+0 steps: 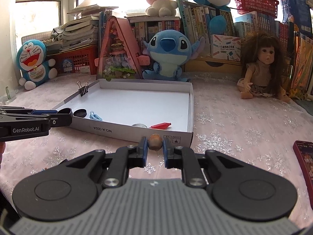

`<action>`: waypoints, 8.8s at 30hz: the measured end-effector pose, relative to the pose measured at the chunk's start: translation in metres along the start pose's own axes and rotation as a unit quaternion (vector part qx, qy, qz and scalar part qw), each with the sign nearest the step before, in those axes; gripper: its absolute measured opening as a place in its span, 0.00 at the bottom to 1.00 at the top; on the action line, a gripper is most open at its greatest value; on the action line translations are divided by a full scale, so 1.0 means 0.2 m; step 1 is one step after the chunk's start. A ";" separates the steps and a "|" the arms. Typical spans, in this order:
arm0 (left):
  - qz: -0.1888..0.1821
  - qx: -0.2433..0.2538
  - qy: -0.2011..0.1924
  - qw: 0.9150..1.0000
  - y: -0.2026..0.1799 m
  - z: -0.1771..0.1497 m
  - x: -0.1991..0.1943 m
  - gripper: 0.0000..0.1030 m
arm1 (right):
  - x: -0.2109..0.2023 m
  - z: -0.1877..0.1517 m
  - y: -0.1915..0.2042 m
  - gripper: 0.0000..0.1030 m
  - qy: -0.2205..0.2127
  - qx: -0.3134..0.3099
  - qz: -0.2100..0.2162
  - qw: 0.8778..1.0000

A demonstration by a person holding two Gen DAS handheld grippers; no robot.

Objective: Organize rigid objects
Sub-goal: 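Carry the lid and nut into the white tray and open both tools, then withdraw both open tools from the tray toward the remaining items, then grasp the blue claw hair clip with the left tool while the right tool grasps a red marker, then carry the clip and marker into the white tray and open both tools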

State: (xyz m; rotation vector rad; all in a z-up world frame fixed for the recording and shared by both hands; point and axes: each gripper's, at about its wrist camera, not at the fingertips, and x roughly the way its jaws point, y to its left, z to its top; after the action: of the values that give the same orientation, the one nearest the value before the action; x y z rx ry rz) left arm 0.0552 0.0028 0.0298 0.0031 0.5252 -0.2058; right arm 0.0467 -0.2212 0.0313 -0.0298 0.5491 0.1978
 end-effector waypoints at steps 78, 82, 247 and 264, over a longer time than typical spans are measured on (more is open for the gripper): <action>-0.049 -0.020 0.104 0.993 -0.10 0.26 0.42 0.76 | 0.39 0.25 -0.20 0.59 0.100 0.106 -0.029 0.989; -0.052 -0.017 0.089 0.995 -0.09 0.24 0.33 0.78 | 0.31 0.23 -0.18 0.63 0.083 0.092 -0.017 0.992; 0.012 -0.029 0.196 0.980 0.22 0.53 0.85 0.35 | 0.77 0.51 -0.22 0.49 0.212 0.065 -0.008 0.975; 0.030 -0.026 0.208 0.977 0.24 0.48 0.90 0.35 | 0.83 0.45 -0.21 0.48 0.223 0.066 -0.017 0.972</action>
State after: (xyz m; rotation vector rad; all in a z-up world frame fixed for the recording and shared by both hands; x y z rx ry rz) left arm 0.2638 0.0098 0.0215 0.0121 0.9469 -0.1323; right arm 0.2396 -0.2250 0.0199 0.0475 1.0085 0.1199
